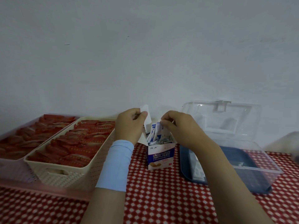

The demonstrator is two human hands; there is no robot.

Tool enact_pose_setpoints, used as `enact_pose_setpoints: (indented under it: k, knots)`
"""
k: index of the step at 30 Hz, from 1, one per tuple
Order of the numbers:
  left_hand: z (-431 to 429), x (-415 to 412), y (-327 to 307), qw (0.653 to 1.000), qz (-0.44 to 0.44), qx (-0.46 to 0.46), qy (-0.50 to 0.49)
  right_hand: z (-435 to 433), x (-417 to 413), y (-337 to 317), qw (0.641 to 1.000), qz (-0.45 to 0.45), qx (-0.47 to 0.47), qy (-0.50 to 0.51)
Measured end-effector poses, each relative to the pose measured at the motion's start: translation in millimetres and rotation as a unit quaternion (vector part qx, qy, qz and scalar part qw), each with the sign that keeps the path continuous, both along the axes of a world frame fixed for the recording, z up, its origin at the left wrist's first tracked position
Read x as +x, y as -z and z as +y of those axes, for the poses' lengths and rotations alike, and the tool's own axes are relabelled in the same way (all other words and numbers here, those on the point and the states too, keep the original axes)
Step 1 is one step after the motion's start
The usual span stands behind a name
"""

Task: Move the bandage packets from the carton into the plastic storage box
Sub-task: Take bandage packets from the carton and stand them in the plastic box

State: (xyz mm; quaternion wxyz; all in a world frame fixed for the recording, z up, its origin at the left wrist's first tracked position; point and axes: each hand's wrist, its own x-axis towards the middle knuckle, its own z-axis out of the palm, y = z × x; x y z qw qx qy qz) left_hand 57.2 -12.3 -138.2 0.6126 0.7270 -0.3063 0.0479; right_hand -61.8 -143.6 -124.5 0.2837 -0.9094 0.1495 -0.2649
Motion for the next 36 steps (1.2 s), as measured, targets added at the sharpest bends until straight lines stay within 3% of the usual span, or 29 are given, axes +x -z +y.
enact_pose_setpoints:
  k: [5,10,12,15,18,24,30,33,36]
  knots:
    - [1.7,-1.3,-3.2,0.995,0.013,0.053,0.082,-4.6,1.3,3.6,0.999,0.038,0.028,-0.014]
    - [2.8,-6.2,-4.8,0.976,0.002,0.164,0.141,-3.4,1.9,5.8,0.996,-0.008,0.082,0.015]
    - [2.2,-6.9,-5.3,0.981,-0.005,0.151,0.125,-3.0,-0.8,4.2,0.99,-0.029,0.141,0.002]
    - [3.8,-7.0,-4.7,0.987,0.024,0.115,0.111,-3.5,-9.0,-1.1,0.98,0.016,0.19,-0.051]
    - [6.8,-6.8,-3.8,0.985,0.048,0.11,0.124,-8.2,-9.9,0.0,0.982,0.011,0.186,-0.016]
    - [6.6,0.2,-2.4,0.985,0.016,0.139,0.105,-12.6,-5.6,1.2,0.972,-0.108,0.204,0.031]
    - [6.3,-1.3,-4.1,0.981,0.039,0.142,0.127,-10.8,-1.0,9.0,0.987,-0.041,0.156,0.02]
    - [7.2,-3.9,-7.0,0.986,0.041,0.115,0.112,-11.7,-1.7,6.0,0.976,-0.103,0.182,0.053]
    - [6.9,-4.8,-8.1,0.999,0.017,0.034,0.034,-13.1,-8.7,-4.7,0.959,-0.195,0.183,0.097]
